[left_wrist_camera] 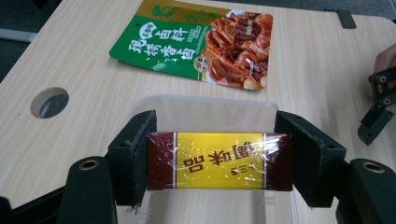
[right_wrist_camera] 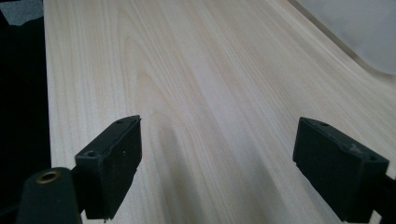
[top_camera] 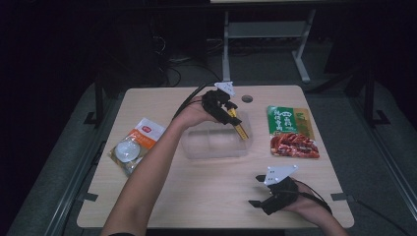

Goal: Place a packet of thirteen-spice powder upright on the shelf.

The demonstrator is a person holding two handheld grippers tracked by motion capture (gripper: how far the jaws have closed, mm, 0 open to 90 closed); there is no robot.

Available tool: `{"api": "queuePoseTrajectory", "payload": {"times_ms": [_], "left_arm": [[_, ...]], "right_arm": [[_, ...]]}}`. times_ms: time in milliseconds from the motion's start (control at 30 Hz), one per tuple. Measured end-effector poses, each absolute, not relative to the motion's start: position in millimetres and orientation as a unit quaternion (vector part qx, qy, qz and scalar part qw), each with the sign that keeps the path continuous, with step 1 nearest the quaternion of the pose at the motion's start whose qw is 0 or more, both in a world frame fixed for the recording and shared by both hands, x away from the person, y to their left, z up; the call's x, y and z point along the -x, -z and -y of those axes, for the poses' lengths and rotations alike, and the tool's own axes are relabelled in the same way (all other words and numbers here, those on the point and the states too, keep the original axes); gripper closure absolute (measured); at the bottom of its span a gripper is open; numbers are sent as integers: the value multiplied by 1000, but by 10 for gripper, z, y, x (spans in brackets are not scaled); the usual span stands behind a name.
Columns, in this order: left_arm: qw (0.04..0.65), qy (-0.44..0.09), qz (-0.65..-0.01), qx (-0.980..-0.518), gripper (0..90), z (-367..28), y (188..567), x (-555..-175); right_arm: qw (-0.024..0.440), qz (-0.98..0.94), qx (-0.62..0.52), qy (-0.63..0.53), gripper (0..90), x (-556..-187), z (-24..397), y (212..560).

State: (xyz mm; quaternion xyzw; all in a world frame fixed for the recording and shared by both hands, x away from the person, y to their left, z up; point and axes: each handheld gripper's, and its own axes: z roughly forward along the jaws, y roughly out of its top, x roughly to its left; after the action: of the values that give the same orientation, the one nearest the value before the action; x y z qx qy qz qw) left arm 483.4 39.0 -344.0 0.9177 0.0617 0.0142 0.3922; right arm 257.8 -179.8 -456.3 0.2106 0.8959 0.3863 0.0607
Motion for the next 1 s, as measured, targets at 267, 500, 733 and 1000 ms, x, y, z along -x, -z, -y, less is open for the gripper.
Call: {"api": "queuePoseTrajectory", "payload": {"times_ms": [267,500,733,1000], "left_arm": [[401,-4,-63,-914,313,-275,3526,-4854],[400,3,-64,-914,313,-180,3613,-4849],[399,15,-60,-915,307,-71,3719,-4829],[410,12,-59,-910,243,-107,3612,-4769]], "right_arm": [[60,-896,-208,-387,153,-2590,1799,4570],[61,-898,-205,-385,153,-2589,1793,4573],[58,-897,-206,-386,153,-2585,1791,4575],[54,-898,-206,-386,152,-2589,1789,4580]]}}
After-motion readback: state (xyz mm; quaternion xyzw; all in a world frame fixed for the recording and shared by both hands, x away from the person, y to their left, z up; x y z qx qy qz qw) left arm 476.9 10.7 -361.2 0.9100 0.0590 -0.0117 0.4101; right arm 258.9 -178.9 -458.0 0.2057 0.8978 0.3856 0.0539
